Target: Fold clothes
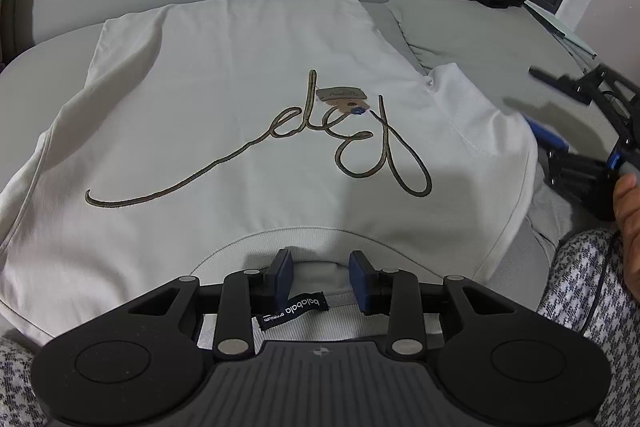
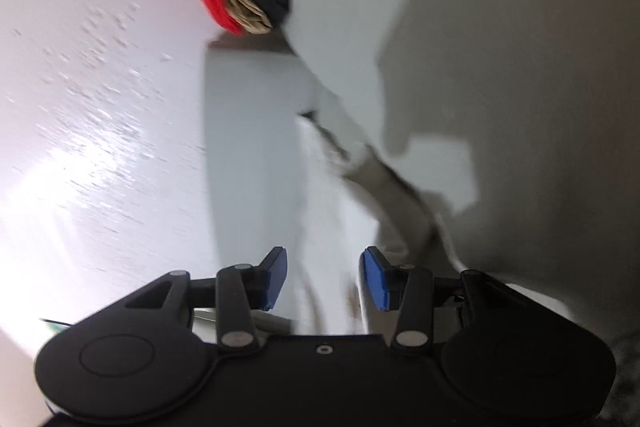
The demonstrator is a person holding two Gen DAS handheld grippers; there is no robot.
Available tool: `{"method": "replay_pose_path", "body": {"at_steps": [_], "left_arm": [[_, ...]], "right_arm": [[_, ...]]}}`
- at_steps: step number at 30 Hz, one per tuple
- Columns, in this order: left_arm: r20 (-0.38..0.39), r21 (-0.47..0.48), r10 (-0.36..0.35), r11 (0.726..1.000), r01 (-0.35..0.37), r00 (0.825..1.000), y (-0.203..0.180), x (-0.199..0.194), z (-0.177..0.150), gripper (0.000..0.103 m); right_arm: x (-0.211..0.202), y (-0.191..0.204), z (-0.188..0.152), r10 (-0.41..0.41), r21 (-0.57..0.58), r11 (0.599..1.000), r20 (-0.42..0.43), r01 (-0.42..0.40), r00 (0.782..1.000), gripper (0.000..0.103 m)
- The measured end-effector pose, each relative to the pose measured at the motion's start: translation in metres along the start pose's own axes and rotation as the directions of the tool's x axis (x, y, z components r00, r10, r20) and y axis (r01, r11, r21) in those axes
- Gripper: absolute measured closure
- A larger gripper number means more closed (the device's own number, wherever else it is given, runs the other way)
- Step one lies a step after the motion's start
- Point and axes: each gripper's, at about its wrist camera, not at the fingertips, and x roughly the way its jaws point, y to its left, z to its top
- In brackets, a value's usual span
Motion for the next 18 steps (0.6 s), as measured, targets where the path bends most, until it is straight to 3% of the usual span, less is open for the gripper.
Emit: {"method": "replay_pose_path", "body": {"at_steps": [3, 5, 7, 10, 12, 14, 15, 18], "left_arm": [[0.000, 0.002, 0.003, 1.000, -0.003, 1.000, -0.001, 0.000, 0.000, 0.070], [-0.001, 0.004, 0.006, 1.000, -0.006, 1.000, -0.001, 0.000, -0.001, 0.069], [-0.001, 0.006, 0.007, 1.000, -0.007, 1.000, -0.001, 0.000, -0.001, 0.068], [-0.001, 0.006, 0.007, 1.000, -0.007, 1.000, 0.000, 0.000, -0.001, 0.067], [-0.002, 0.007, 0.008, 1.000, -0.008, 1.000, 0.000, 0.000, -0.001, 0.067], [0.000, 0.002, 0.003, 1.000, -0.003, 1.000, 0.001, 0.000, -0.001, 0.067], [0.000, -0.005, -0.002, 1.000, 0.002, 1.000, 0.002, -0.001, -0.001, 0.067], [-0.001, -0.020, -0.015, 1.000, 0.015, 1.000, 0.005, -0.001, -0.002, 0.067]], "right_arm": [[0.008, -0.002, 0.003, 0.041, 0.005, 0.999, -0.058, -0.041, 0.997, 0.059], [0.023, 0.004, 0.002, -0.106, -0.059, 0.993, -0.156, 0.098, 0.982, 0.059], [0.021, 0.012, -0.005, -0.238, -0.106, 0.969, -0.132, 0.225, 0.962, 0.059], [0.000, 0.023, -0.013, -0.272, -0.126, 0.955, -0.020, 0.267, 0.962, 0.051], [-0.010, 0.024, -0.010, -0.289, -0.113, 0.949, 0.053, 0.293, 0.956, 0.051], [-0.009, 0.023, -0.006, -0.314, -0.095, 0.942, 0.081, 0.321, 0.946, 0.063], [-0.004, 0.019, -0.003, -0.326, -0.063, 0.942, 0.078, 0.331, 0.942, 0.075], [0.006, 0.005, 0.006, -0.379, 0.043, 0.925, 0.116, 0.377, 0.918, 0.089]]}}
